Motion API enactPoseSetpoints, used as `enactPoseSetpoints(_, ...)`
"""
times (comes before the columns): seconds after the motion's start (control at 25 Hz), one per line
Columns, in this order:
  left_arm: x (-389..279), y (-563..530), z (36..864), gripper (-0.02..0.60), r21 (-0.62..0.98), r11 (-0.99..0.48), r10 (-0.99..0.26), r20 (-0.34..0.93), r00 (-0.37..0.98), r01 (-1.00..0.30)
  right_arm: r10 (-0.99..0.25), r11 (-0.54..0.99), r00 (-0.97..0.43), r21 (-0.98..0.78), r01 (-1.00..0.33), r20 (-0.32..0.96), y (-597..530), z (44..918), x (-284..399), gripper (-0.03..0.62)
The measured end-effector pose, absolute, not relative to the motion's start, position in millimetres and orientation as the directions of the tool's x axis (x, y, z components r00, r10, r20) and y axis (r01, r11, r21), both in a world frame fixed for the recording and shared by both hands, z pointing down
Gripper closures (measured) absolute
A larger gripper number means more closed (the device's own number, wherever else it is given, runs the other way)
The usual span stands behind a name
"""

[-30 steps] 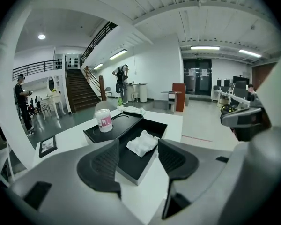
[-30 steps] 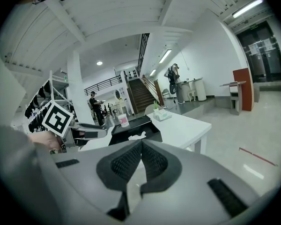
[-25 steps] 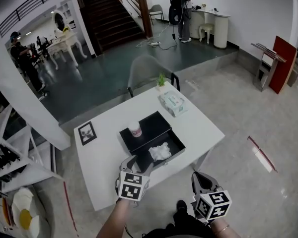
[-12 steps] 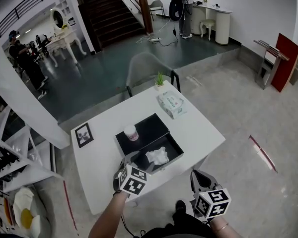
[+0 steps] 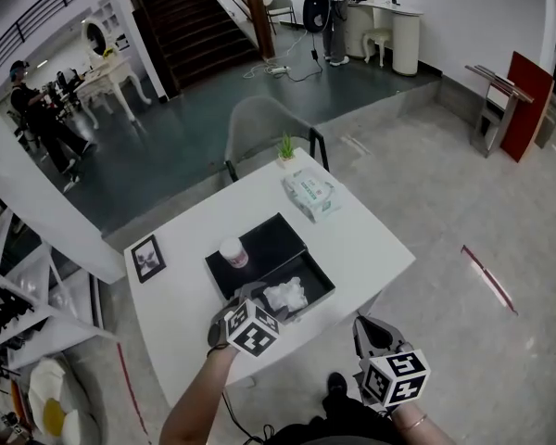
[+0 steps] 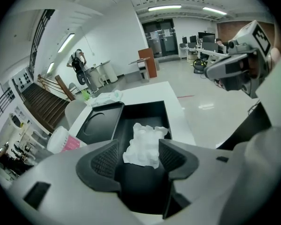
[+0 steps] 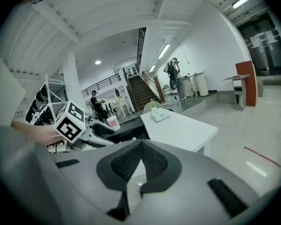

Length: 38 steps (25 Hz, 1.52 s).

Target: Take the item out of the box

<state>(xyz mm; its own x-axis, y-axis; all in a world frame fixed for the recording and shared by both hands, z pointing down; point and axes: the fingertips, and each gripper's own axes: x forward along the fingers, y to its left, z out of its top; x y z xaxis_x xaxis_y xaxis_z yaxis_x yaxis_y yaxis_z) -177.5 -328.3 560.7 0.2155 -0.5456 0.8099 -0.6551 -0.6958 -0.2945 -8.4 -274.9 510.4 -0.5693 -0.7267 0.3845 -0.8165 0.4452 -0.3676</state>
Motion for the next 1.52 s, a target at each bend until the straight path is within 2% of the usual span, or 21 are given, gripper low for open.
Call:
enactPoseSetpoints(0.64, -168, -345, 594, 0.337, -0.338, -0.838, -0.417, 0.903, 0.103, -0.428, -0.736, 0.409, -0.539, -0.366, -0.836, 0.409, -288, 524, 10, 0.594)
enactPoseSetpoints(1.08, -158, -347, 616, 0.337, -0.276, -0.897, -0.322, 0.943, 0.081, -0.345, -0.742, 0.379, -0.520, -0.375, -0.846, 0.423, -291, 531, 19, 0.594)
enactPoseSetpoints(1.52, -154, -348, 627, 0.352, -0.182, -0.920, -0.218, 0.973, 0.069, -0.348, -0.729, 0.378, -0.526, -0.382, -0.843, 0.439, -294, 536, 17, 0.594)
